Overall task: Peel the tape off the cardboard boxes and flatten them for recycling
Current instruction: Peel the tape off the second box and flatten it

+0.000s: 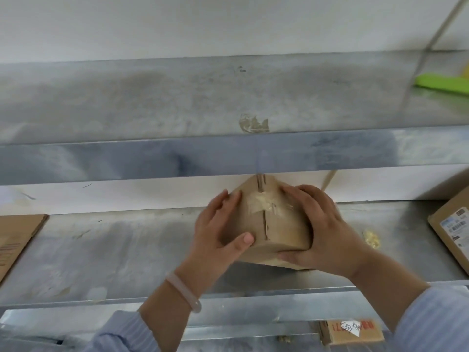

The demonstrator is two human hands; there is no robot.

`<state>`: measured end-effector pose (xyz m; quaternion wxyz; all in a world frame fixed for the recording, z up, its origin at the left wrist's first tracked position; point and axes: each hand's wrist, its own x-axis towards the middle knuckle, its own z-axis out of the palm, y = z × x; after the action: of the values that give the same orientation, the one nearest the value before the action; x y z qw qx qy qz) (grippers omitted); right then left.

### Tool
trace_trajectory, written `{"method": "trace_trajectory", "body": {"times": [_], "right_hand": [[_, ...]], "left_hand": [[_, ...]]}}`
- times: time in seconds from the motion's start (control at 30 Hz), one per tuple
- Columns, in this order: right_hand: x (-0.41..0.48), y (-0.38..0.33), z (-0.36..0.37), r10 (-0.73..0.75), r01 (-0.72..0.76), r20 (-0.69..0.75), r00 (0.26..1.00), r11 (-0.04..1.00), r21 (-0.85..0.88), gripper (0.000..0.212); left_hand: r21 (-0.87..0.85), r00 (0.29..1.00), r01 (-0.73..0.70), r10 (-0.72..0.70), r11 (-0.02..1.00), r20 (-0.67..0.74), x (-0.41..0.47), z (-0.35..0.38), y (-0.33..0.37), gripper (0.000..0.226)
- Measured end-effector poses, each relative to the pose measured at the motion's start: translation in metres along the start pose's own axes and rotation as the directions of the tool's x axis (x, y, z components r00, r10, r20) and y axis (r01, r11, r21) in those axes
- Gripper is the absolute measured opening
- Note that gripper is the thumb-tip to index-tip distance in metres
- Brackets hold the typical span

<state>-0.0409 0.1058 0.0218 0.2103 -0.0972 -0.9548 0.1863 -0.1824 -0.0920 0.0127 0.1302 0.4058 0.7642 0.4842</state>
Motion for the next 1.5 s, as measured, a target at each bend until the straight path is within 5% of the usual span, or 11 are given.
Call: {"method": "trace_trajectory", "body": {"times": [0.13,0.3,0.43,0.53,0.67,1.03,1.17,1.5], "right_hand": [[-0.014,-0.006,0.005,-0.049,0.079,-0.135,0.990,0.970,0.228,0.111],[-0.037,0.000,0.005,0.135,-0.166,0.108,0.985,0.916,0.364,0.111],[-0.043,-0.006,-0.022,0.257,-0.143,-0.108,0.960,0.789,0.597,0.065],[-0.034,-0.007,-0.050,0.312,-0.204,-0.185,0.932,0.874,0.442,0.034],[-0.036,0.002,-0.070,0.327,-0.308,-0.109,0.939,0.938,0.157,0.031],[-0.034,0.002,-0.093,0.516,-0.513,0.026,0.856,0.843,0.160,0.019],[-0.028,-0.001,-0.094,0.505,-0.498,0.041,0.862,0.859,-0.117,0.010],[-0.016,-0.008,-0.100,0.481,-0.416,0.117,0.869,0.838,-0.353,0.010]], "left_hand": [[0.259,0.985,-0.165,0.147,0.952,0.089,0.013,-0.021,0.031,0.087],[0.544,0.983,-0.164,0.089,0.823,0.162,0.017,-0.006,0.055,0.086],[0.607,0.982,-0.181,0.107,0.774,0.157,0.023,0.013,0.063,0.094],[0.656,0.978,-0.207,0.137,0.726,0.157,0.027,0.029,0.070,0.096],[0.690,0.976,-0.218,0.152,0.691,0.155,0.028,0.046,0.076,0.097],[0.720,0.972,-0.233,0.164,0.653,0.167,0.024,0.064,0.086,0.097],[0.739,0.969,-0.247,0.164,0.627,0.185,0.024,0.067,0.089,0.099],[0.736,0.962,-0.271,0.187,0.620,0.197,0.023,0.069,0.089,0.095]]}}
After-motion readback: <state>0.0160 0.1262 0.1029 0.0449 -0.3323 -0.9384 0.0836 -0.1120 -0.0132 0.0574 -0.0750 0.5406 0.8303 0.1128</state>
